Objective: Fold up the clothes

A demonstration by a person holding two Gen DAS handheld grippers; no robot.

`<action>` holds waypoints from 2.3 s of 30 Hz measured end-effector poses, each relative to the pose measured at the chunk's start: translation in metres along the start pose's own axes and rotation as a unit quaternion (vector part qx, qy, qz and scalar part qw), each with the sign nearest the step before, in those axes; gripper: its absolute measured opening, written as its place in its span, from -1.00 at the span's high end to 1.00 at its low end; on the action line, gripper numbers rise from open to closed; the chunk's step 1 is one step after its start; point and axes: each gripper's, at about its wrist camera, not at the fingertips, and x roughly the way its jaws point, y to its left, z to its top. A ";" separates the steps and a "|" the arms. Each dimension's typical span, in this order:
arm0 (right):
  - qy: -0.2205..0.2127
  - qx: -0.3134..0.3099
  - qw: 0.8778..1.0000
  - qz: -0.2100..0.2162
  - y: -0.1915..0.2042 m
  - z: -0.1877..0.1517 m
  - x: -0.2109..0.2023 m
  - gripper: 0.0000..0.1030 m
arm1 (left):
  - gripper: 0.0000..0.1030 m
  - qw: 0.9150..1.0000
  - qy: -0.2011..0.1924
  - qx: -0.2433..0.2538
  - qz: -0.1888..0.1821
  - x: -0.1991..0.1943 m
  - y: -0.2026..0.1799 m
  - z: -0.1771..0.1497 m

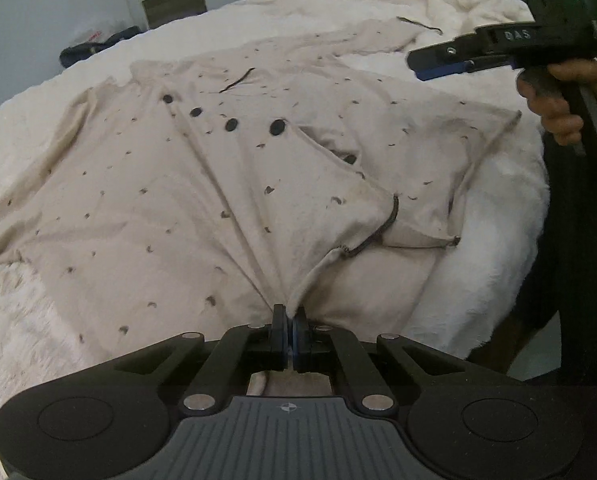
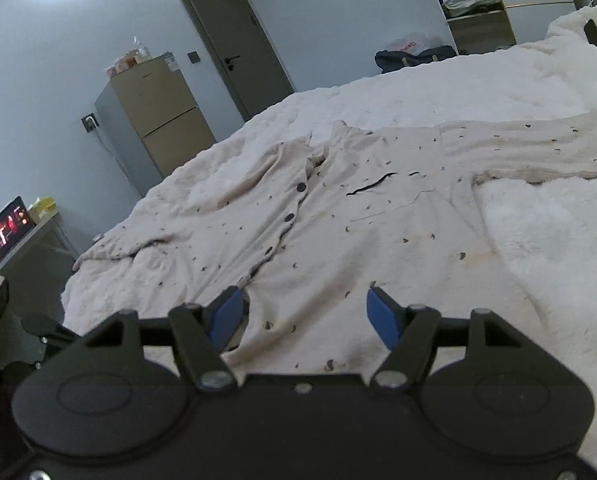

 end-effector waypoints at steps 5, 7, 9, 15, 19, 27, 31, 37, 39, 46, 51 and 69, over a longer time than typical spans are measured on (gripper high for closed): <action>0.007 -0.012 1.000 -0.016 -0.002 -0.002 -0.002 -0.31 | 0.94 0.998 -0.024 0.038 -0.036 -0.005 -0.021 0.008; 0.005 -0.025 0.999 -0.026 0.001 -0.002 -0.003 -0.34 | 0.70 0.998 -0.020 0.041 -0.031 -0.003 -0.025 0.011; 0.007 -0.024 0.999 -0.032 0.003 -0.002 -0.002 -0.42 | 0.06 0.999 -0.035 0.004 -0.017 -0.005 -0.015 0.012; 0.011 -0.026 0.999 -0.043 0.010 0.000 0.004 -0.78 | -0.12 0.984 -0.120 -0.129 -0.037 -0.034 0.018 0.018; 0.013 -0.028 0.999 -0.041 0.012 -0.002 0.006 -0.83 | -0.46 0.981 -0.136 -0.134 -0.024 -0.037 0.016 0.029; 0.014 -0.022 0.999 -0.045 0.009 -0.004 0.005 -0.84 | -0.74 0.989 -0.105 -0.101 -0.036 -0.001 -0.010 0.047; 0.004 0.007 0.999 -0.046 0.000 -0.001 0.002 -0.84 | -0.74 0.991 -0.091 -0.092 -0.020 0.019 -0.020 0.049; -0.001 0.020 0.998 -0.060 -0.011 0.000 -0.001 -0.84 | 0.67 0.996 -0.064 -0.061 -0.030 0.035 -0.031 0.050; 0.000 0.023 0.998 -0.055 -0.012 0.000 -0.001 -0.84 | 0.86 0.996 -0.072 -0.052 -0.034 0.032 -0.033 0.051; 0.002 0.020 0.998 -0.052 -0.008 -0.001 0.001 -0.84 | 0.96 0.996 -0.068 -0.029 -0.051 0.029 -0.043 0.053; 0.001 0.022 0.998 -0.056 -0.009 -0.002 0.000 -0.84 | 1.00 0.996 -0.065 -0.038 -0.053 0.031 -0.044 0.052; 0.009 0.035 0.998 -0.055 -0.012 -0.004 0.003 -0.84 | -0.07 0.973 -0.128 -0.137 -0.134 0.010 -0.042 0.063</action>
